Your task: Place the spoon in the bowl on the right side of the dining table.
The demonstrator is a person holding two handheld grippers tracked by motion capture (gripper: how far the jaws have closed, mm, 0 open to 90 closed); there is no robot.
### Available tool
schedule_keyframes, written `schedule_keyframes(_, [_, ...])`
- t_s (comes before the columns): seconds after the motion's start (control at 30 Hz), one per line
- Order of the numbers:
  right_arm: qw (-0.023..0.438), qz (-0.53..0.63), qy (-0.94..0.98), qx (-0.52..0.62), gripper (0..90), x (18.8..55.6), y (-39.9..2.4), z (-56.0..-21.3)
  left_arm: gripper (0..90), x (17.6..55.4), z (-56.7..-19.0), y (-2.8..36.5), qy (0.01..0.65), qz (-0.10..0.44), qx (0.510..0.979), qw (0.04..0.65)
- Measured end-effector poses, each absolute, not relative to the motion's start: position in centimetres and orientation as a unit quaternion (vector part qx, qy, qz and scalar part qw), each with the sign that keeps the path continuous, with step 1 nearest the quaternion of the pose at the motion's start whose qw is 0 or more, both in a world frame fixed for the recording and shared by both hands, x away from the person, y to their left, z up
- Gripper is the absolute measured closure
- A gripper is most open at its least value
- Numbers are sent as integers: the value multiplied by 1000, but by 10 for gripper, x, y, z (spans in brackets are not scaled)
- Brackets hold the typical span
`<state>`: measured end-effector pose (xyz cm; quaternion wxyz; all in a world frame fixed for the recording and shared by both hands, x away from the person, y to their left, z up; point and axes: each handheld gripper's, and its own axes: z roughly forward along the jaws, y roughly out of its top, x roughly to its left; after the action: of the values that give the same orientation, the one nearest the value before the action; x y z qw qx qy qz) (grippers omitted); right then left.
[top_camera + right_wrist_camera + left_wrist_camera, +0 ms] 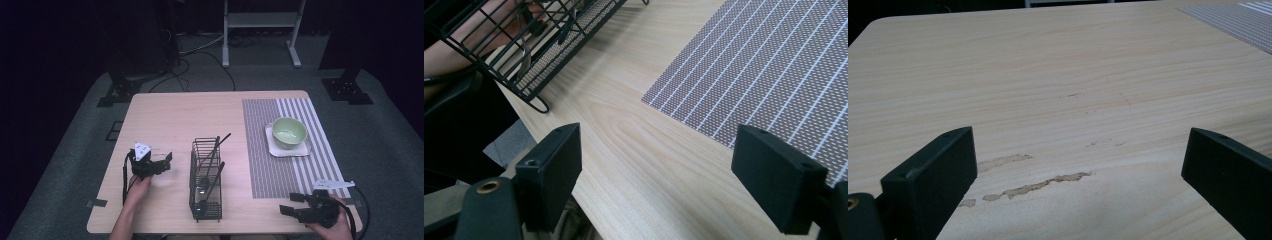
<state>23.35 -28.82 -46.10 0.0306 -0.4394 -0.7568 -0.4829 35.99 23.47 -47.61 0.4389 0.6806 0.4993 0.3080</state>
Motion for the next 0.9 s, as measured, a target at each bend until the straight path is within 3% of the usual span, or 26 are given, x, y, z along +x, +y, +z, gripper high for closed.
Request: schedule_keyframes(0.9, [57,-489,-777,-393,188,252,-248,-431,4,359,-476,234,493,310,683,440])
